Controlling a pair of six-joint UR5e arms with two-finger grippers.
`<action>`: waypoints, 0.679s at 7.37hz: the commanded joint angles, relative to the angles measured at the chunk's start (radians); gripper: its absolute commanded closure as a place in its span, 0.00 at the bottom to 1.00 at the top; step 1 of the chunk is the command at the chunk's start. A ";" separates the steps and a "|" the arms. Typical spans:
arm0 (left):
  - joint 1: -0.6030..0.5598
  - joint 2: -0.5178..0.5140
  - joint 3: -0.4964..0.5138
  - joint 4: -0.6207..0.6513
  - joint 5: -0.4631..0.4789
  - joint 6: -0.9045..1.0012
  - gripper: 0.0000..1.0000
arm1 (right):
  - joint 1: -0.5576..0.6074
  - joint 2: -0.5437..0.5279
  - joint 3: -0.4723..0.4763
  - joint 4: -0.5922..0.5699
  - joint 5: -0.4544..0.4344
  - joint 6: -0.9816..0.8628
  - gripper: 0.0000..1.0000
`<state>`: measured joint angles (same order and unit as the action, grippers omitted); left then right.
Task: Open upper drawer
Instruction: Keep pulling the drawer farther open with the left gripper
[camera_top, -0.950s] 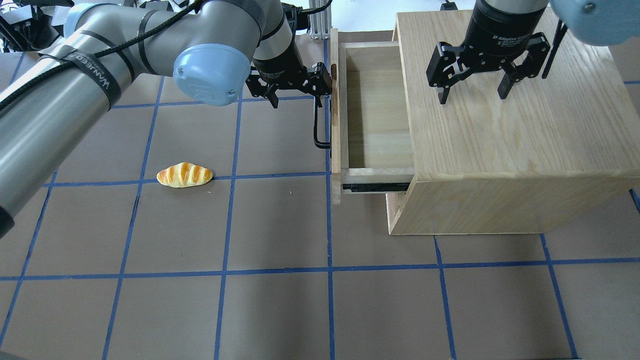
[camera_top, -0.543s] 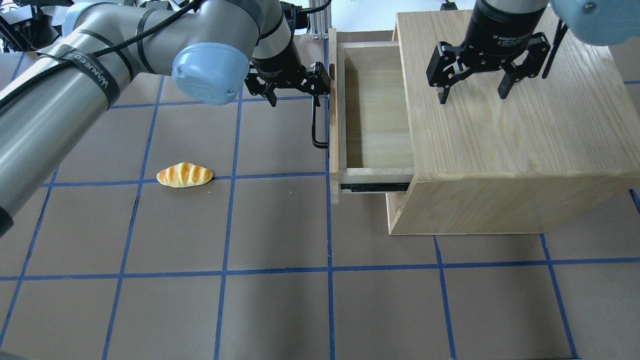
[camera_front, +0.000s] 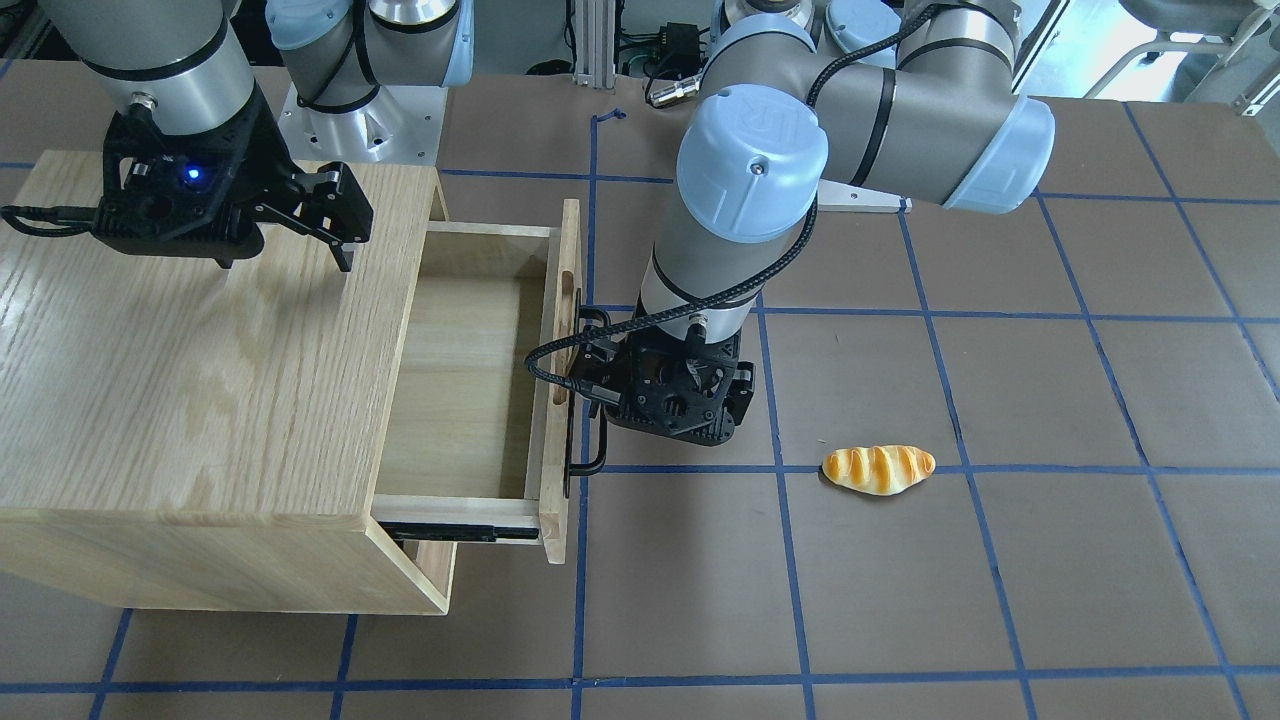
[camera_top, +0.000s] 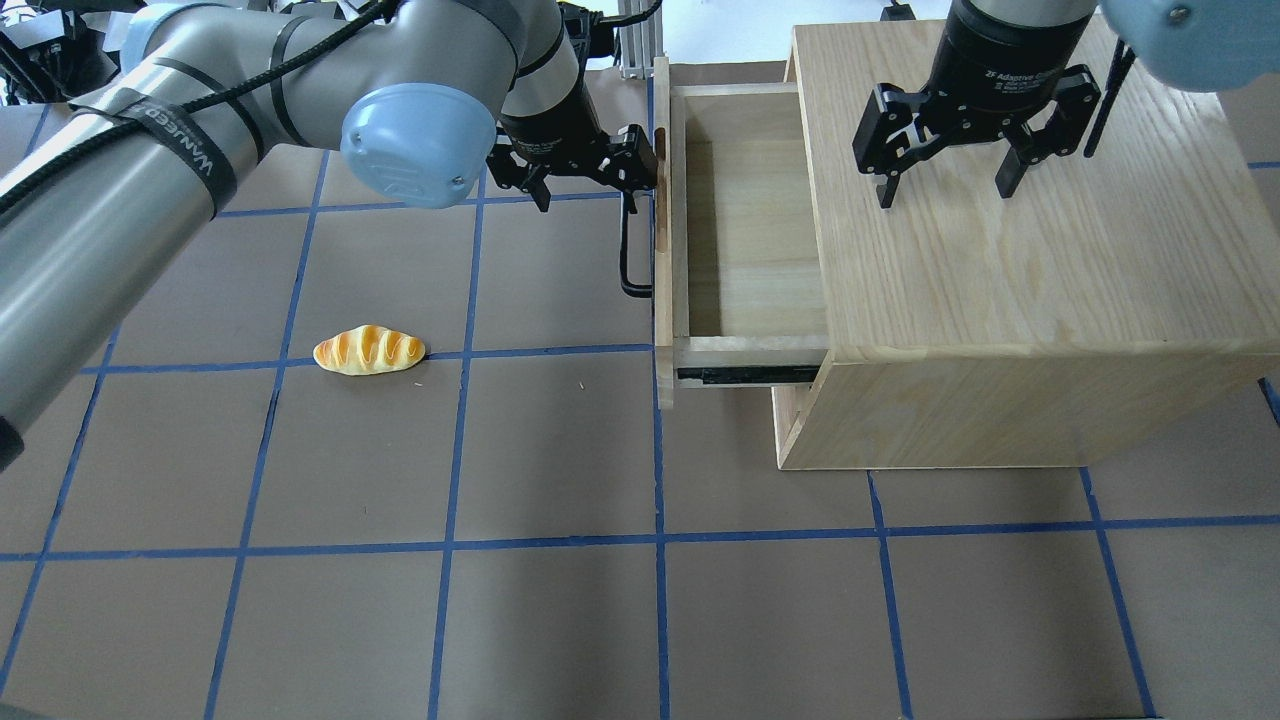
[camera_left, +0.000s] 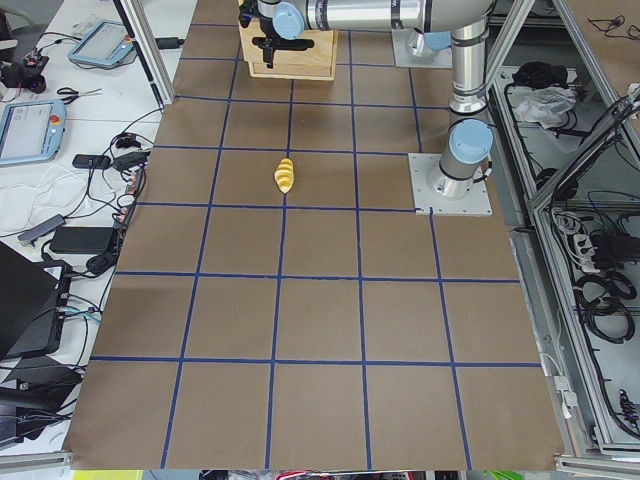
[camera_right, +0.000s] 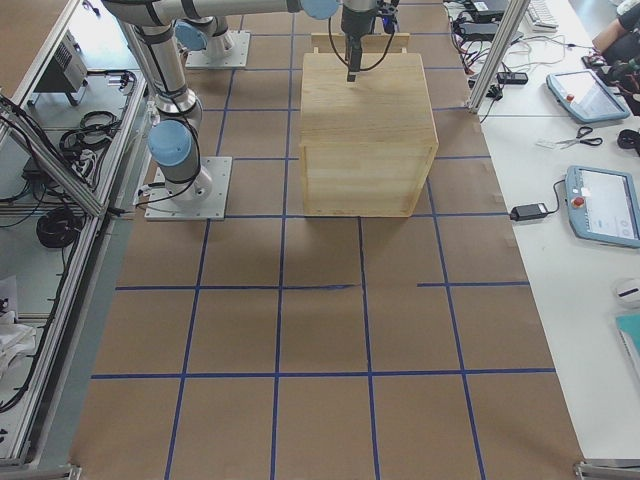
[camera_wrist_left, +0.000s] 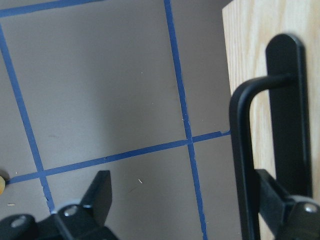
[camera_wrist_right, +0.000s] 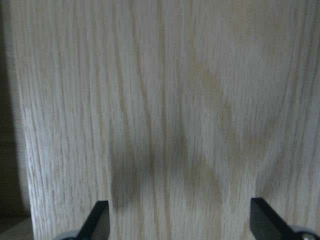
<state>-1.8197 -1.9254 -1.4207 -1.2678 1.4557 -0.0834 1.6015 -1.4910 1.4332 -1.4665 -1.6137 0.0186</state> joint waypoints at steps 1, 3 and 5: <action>0.000 0.006 0.002 -0.011 -0.001 0.001 0.00 | 0.000 0.000 0.000 0.000 -0.002 0.001 0.00; 0.002 0.006 0.002 -0.019 0.000 0.017 0.00 | 0.000 0.000 0.000 0.000 0.000 0.000 0.00; 0.006 0.006 0.002 -0.019 0.003 0.027 0.00 | 0.000 0.000 0.000 0.000 0.000 0.000 0.00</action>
<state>-1.8166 -1.9191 -1.4190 -1.2865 1.4566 -0.0631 1.6015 -1.4910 1.4328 -1.4664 -1.6138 0.0191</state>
